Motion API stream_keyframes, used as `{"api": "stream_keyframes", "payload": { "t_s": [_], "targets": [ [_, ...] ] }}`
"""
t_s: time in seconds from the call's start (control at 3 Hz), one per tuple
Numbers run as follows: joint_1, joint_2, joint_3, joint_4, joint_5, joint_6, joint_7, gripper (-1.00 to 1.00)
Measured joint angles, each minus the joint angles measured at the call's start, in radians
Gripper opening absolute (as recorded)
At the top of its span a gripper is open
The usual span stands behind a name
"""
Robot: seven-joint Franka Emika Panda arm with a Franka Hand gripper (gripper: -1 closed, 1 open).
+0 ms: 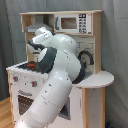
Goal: Play with the kitchen
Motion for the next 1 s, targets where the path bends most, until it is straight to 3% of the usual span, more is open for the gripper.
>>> {"api": "stream_keyframes", "payload": {
  "t_s": [0.33, 0.67, 1.0],
  "targets": [
    [-0.017, 0.0, 0.038, 0.019, 0.0, -0.101, 0.001, -1.0],
    [0.062, 0.001, 0.09, 0.021, 0.001, -0.126, 0.03, -1.0],
    [0.148, 0.002, 0.068, 0.026, 0.0, -0.062, 0.041, -1.0]
  ]
}}
